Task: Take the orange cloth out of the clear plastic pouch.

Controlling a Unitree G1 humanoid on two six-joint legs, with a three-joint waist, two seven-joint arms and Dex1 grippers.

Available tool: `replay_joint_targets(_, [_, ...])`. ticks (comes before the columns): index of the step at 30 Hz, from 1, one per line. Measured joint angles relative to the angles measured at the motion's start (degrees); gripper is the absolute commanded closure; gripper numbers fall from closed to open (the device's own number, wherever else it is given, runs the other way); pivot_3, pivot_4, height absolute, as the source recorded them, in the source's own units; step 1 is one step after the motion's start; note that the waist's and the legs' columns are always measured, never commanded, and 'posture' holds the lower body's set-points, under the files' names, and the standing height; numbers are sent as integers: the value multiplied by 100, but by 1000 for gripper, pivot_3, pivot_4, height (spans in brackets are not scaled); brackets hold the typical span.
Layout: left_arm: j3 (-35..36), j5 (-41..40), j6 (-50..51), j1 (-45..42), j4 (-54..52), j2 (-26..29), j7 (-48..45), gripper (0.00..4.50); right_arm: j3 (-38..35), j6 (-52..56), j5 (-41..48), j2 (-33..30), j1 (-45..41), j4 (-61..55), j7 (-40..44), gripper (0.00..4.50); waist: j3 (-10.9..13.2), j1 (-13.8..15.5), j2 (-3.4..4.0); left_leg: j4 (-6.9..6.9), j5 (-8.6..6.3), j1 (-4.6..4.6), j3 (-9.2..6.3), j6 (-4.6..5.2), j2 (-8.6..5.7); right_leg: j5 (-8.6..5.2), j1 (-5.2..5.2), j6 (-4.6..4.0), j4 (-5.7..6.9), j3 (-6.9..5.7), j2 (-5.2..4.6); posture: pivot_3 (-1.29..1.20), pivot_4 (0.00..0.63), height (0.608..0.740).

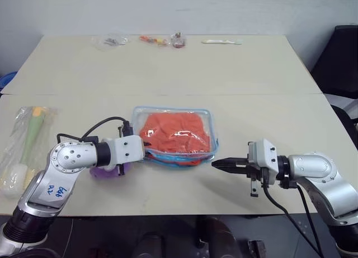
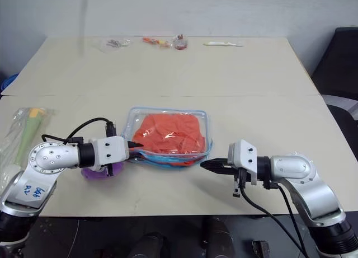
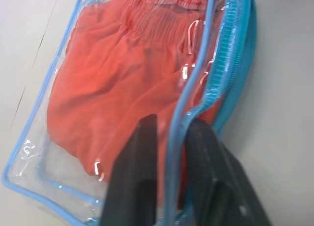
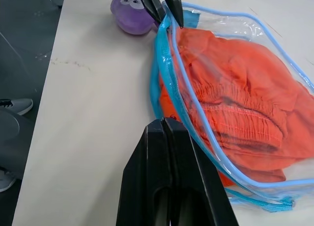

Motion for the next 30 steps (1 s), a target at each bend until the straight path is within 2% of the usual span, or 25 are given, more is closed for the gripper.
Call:
replay_joint_targets(7, [205,-523,987,-431,-210,-269,177,4466,0,-30,-39,73,28,0,-55,4500,0,47,-1,5,0,0,-1,0,-1,1,5,1,1,0,0,0,150,740])
replay_joint_targets(13, [-68,-490,1465,-821,-213,-691,620,4466,189,-203,-395,389,-258,16,-338,4500,-1,42,-1,7,0,0,-1,0,-1,2,4,2,1,1,1,0,150,740])
replay_joint_targets(16, [-257,-441,1560,-1041,-201,-916,814,4500,485,-213,-668,672,-545,146,-580,3891,-1,39,-2,9,0,0,-1,0,-1,2,4,2,4,1,1,0,150,740])
replay_joint_targets(21, [-487,-320,1657,-1228,-92,-1122,1009,4500,966,-397,-1317,973,-834,331,-893,2295,-1,33,-2,10,0,0,0,0,-1,2,3,2,3,1,1,0,150,740])
replay_joint_targets(30, [-658,-280,1658,-1353,-13,-1181,1040,4500,1377,-898,-2375,1146,-1046,862,-1405,2295,-1,31,-2,12,1,-2,-2,1,-1,2,3,2,3,0,1,0,150,740])
